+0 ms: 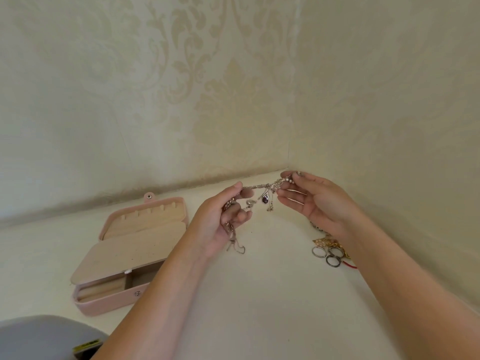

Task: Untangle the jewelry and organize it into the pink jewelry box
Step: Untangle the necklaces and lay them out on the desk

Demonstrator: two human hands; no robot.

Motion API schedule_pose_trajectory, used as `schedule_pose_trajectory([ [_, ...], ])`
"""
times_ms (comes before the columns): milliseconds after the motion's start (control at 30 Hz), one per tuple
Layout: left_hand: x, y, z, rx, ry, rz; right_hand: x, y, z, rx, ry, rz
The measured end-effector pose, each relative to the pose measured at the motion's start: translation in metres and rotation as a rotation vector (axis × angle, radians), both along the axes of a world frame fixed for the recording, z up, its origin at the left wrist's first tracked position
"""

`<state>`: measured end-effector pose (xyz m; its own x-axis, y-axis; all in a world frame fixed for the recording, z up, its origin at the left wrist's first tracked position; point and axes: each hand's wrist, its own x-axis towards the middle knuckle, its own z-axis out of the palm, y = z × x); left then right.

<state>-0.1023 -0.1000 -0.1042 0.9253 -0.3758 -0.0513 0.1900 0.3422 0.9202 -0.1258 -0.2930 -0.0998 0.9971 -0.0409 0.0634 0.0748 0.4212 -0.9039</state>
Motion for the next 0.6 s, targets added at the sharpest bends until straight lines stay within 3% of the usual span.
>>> schedule_pose_trajectory([
  [133, 0.003, 0.002, -0.003, 0.162, 0.008, 0.028, 0.003, -0.006, -0.001, 0.098, 0.05, -0.093],
  [267, 0.011, 0.003, -0.015, 0.612, -0.251, 0.215, 0.006, -0.014, -0.006, 0.013, 0.077, -0.227],
  [400, 0.012, 0.005, -0.019, 0.669, -0.325, 0.182, 0.006, -0.033, -0.004, 0.128, 0.09, -0.314],
  [500, 0.016, 0.005, -0.02, 0.693, -0.317, 0.269, 0.007, -0.044, -0.007, -0.007, 0.125, -0.332],
  [600, 0.017, 0.008, -0.021, 0.937, -0.431, 0.332, 0.009, -0.045, -0.01, -0.196, 0.103, -0.407],
])
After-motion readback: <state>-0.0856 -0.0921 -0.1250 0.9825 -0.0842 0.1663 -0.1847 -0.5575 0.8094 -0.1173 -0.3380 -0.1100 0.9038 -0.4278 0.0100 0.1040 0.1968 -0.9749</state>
